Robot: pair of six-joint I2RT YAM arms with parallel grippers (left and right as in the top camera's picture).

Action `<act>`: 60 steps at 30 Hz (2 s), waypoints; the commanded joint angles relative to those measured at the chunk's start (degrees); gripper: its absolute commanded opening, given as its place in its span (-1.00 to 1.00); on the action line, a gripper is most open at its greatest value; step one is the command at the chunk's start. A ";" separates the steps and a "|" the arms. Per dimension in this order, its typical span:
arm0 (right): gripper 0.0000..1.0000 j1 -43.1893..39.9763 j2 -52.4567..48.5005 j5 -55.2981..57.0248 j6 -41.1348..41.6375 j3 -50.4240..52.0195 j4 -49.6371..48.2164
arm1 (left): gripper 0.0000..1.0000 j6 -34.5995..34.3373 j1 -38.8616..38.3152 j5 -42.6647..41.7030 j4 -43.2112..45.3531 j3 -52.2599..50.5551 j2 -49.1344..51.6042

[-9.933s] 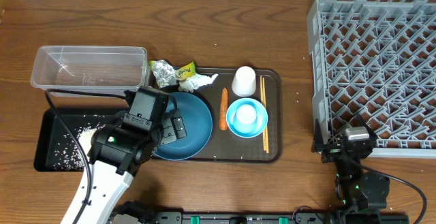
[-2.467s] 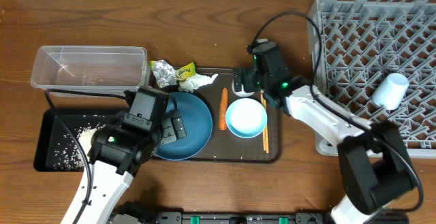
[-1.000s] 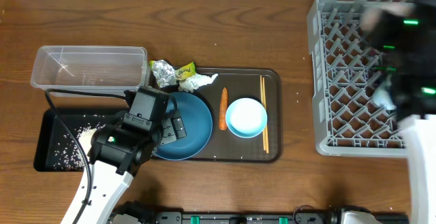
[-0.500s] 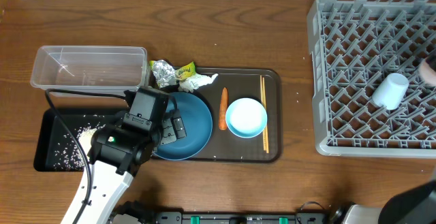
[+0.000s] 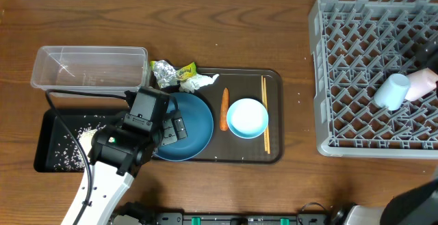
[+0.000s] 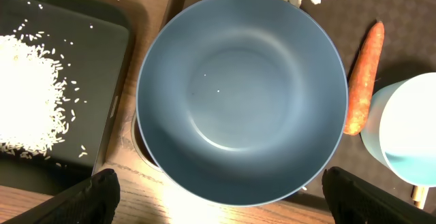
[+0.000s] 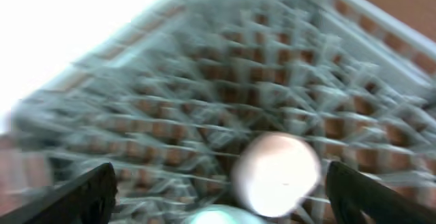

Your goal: Sort waste into correct bins and load items into the dishwasher rack

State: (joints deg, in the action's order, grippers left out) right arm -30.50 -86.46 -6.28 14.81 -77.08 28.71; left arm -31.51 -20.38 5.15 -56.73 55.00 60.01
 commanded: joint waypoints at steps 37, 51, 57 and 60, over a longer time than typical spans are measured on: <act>0.86 73.13 -17.75 -0.55 7.08 0.39 26.18 | 0.96 0.13 0.22 1.11 -0.20 0.72 -0.11; 0.03 73.29 -21.99 2.25 7.43 0.42 26.56 | 0.96 0.13 0.22 1.11 -0.20 0.72 -0.11; 0.01 74.36 -22.43 2.23 7.78 2.21 24.87 | 0.96 0.13 0.22 1.11 -0.22 0.72 -0.11; 0.01 74.93 -22.43 2.47 7.89 2.45 23.56 | 0.96 0.13 0.22 1.11 -0.07 0.72 -0.11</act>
State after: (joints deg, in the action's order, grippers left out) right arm 42.89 -108.09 -4.78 22.17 -75.42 53.06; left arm -31.51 -20.34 5.15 -56.66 55.00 59.99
